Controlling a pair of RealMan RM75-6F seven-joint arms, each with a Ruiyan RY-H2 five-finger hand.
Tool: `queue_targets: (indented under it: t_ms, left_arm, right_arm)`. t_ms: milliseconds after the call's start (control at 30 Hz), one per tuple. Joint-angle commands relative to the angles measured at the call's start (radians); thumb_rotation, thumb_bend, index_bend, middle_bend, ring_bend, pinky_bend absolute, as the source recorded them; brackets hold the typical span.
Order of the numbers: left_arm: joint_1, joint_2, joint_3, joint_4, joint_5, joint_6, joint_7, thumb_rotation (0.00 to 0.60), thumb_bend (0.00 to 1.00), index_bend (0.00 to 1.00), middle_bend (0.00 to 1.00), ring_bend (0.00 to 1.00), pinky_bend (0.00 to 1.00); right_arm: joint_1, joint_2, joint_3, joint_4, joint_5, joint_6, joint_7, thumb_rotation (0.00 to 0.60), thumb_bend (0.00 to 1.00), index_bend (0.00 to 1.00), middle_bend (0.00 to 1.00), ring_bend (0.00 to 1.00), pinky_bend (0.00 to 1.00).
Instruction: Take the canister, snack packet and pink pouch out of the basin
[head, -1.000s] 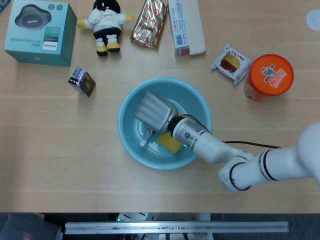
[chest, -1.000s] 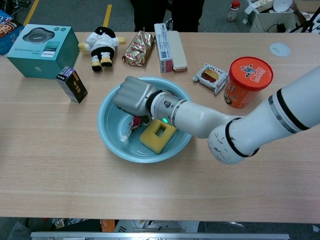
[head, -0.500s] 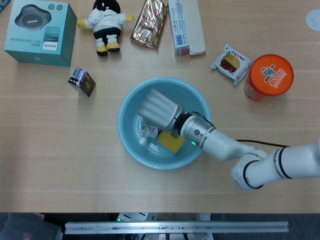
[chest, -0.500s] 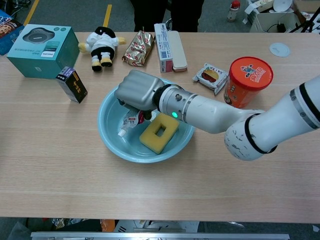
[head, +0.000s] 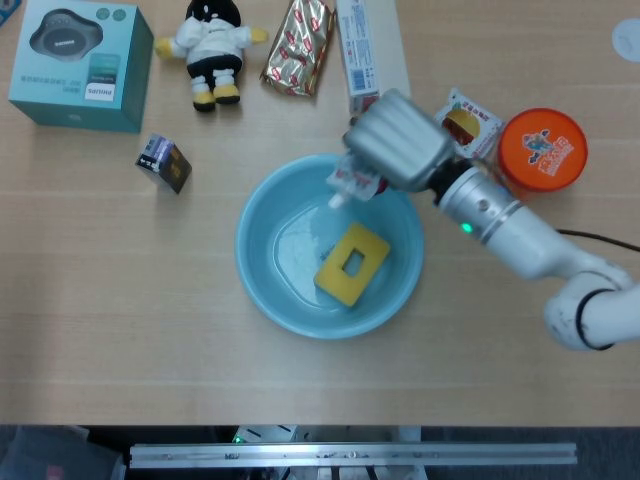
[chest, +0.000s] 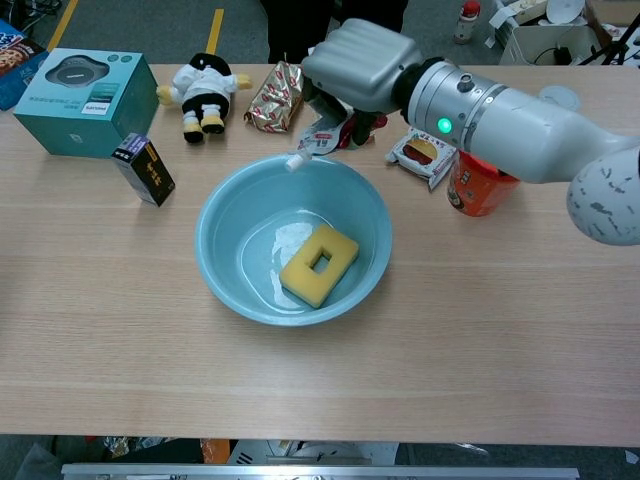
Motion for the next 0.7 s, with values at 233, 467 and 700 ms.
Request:
queue_targets:
  t_ms: [233,467,700]
  left_arm:
    - [-0.001,-0.002,0.003,-0.008,0.006,0.0,0.011,0.6,0.35,0.32,0.27,0.21,0.16]
    - [0.002,-0.001,0.006,-0.016,0.01,0.004,0.021,0.6,0.34,0.32,0.27,0.21,0.16]
    - [0.004,0.001,0.005,-0.019,0.003,0.006,0.023,0.6,0.34,0.32,0.27,0.21,0.16]
  right_arm:
    - [-0.034,0.015,-0.003,0.108,0.065,-0.034,0.004,0.6,0.15,0.73,0.66,0.64,0.86]
    - [-0.021,-0.034,-0.002,0.191,0.178,-0.093,-0.048,0.6,0.14,0.6,0.58,0.55,0.78]
    - [-0.011,-0.043,0.002,0.191,0.254,-0.1,-0.086,0.6,0.13,0.21,0.32,0.29,0.55]
